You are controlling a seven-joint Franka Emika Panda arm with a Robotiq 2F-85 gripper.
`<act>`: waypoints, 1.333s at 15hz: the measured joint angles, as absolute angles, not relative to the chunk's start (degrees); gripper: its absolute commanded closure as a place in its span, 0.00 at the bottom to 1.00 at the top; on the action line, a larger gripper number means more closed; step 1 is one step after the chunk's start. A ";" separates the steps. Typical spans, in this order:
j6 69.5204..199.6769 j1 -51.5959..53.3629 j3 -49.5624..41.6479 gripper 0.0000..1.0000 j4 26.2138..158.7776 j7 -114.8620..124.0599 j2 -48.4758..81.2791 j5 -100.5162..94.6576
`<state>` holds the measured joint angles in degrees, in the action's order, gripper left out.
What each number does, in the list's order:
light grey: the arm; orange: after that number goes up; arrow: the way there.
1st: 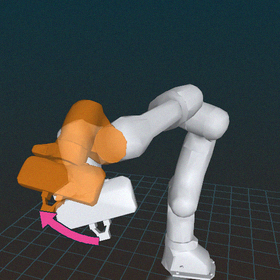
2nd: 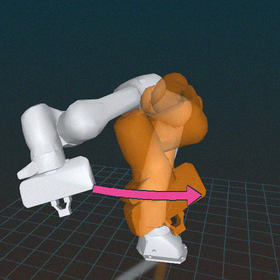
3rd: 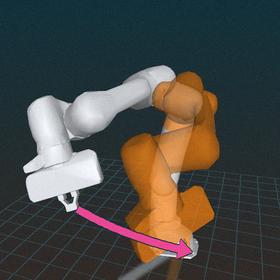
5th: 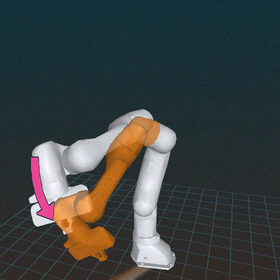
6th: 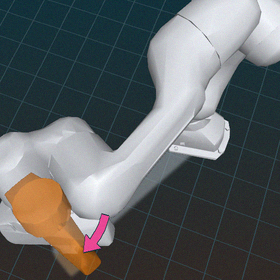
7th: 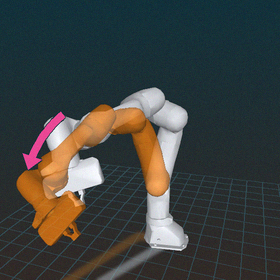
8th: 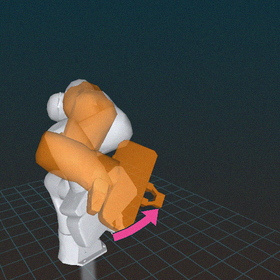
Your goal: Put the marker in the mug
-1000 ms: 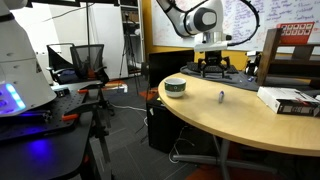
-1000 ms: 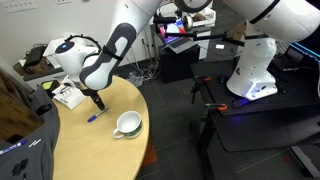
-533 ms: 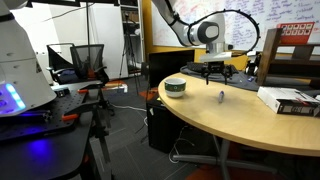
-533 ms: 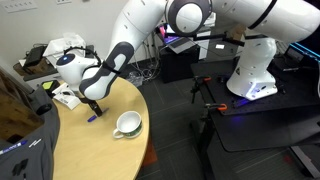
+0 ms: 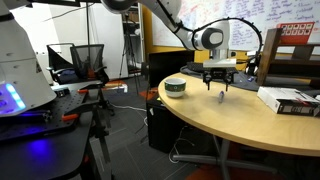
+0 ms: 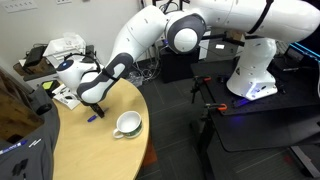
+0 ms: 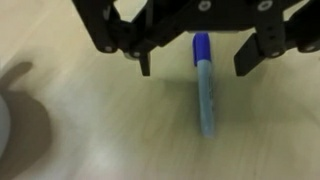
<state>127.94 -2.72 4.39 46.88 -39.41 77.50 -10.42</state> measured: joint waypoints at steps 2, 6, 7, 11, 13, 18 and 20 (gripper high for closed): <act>125.63 -3.07 5.15 0.18 43.53 -40.98 79.50 -9.98; 124.26 -3.21 5.47 0.13 39.18 -41.54 82.04 -9.40; 124.08 -3.22 5.47 0.16 38.28 -41.54 82.66 -9.27; 123.29 -3.33 5.44 0.50 36.44 -41.53 84.25 -8.60; 123.29 -3.46 5.43 0.67 36.41 -41.53 84.24 -8.25; 123.30 -3.64 5.40 1.00 36.17 -41.53 84.22 -8.15; 123.30 -3.78 5.39 0.99 36.11 -41.53 84.19 -8.10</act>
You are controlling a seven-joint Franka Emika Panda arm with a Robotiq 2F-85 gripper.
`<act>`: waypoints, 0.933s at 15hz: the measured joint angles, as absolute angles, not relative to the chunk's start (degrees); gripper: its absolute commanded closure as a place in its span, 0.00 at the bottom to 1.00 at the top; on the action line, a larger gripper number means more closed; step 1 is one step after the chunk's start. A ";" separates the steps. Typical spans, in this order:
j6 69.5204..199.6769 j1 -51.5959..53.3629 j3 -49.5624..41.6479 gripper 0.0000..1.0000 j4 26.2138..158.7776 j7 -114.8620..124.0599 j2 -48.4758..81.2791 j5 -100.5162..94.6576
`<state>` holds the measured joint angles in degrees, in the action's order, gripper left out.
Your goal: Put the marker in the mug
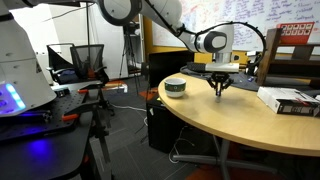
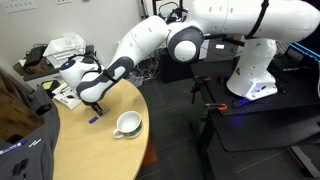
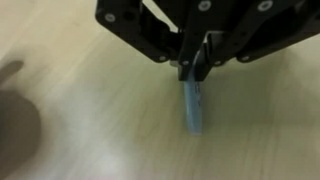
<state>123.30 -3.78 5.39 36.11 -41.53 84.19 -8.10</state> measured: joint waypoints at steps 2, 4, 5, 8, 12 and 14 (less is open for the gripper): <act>123.30 -3.84 5.39 1.00 36.05 -41.53 84.11 -8.00; 123.30 -3.83 5.39 1.00 36.03 -41.53 84.08 -7.98; 123.30 -3.79 5.39 0.74 36.01 -41.53 84.08 -7.98; 123.31 -3.70 5.39 0.59 36.00 -41.53 84.08 -7.98; 123.31 -3.52 5.39 0.29 36.01 -41.53 84.10 -7.98; 123.31 -3.42 5.39 0.16 36.04 -41.49 84.11 -7.98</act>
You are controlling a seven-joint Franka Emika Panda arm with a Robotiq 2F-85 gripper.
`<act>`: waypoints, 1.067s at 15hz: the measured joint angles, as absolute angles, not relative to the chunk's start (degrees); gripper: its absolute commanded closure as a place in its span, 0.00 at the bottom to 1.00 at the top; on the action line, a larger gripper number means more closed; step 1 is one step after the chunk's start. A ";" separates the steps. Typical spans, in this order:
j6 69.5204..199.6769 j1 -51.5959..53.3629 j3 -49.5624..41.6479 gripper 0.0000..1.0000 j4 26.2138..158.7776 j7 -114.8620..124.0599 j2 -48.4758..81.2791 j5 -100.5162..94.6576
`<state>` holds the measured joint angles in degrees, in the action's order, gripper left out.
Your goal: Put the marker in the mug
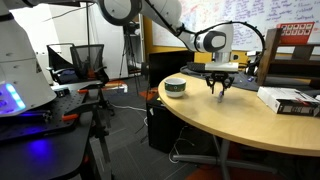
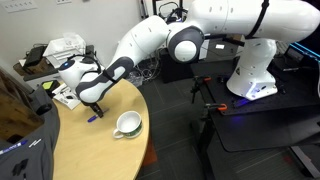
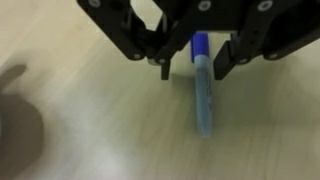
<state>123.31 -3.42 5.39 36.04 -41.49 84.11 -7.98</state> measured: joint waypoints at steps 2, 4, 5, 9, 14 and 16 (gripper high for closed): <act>123.32 -3.42 5.33 0.01 36.07 -41.49 84.13 -7.98; 123.32 -3.49 5.16 0.00 36.21 -41.46 84.18 -7.98; 123.32 -3.58 5.10 0.00 36.33 -41.45 84.21 -7.97; 123.31 -4.00 4.87 0.25 36.68 -41.39 84.41 -7.94; 123.29 -3.98 4.73 0.66 36.79 -41.37 84.61 -7.94; 123.26 -3.98 4.71 0.80 36.86 -41.35 84.70 -7.94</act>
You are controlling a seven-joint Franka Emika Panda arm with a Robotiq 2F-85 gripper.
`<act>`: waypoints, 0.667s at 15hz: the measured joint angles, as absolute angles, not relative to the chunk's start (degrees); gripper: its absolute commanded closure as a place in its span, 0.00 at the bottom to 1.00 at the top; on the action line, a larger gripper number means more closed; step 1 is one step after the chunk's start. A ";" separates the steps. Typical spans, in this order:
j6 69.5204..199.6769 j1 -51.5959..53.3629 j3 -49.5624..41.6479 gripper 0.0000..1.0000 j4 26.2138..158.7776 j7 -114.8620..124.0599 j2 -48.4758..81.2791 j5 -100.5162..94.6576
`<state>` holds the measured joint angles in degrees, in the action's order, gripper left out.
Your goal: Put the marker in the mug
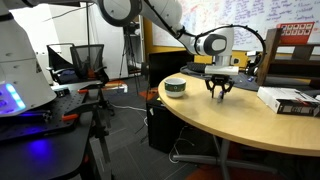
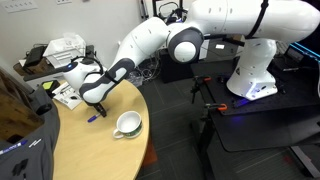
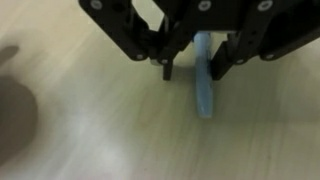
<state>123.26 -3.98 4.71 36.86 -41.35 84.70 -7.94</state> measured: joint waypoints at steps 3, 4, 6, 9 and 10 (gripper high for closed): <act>123.15 -4.05 4.64 0.99 37.09 -41.26 84.74 -7.89; 123.11 -4.06 4.64 0.98 37.09 -41.24 84.72 -7.84; 123.11 -4.06 4.65 0.95 37.06 -41.27 84.71 -7.83; 123.12 -4.48 5.95 0.95 36.98 -46.03 84.72 -7.22; 123.11 -5.04 7.15 0.95 36.87 -49.51 84.71 -6.27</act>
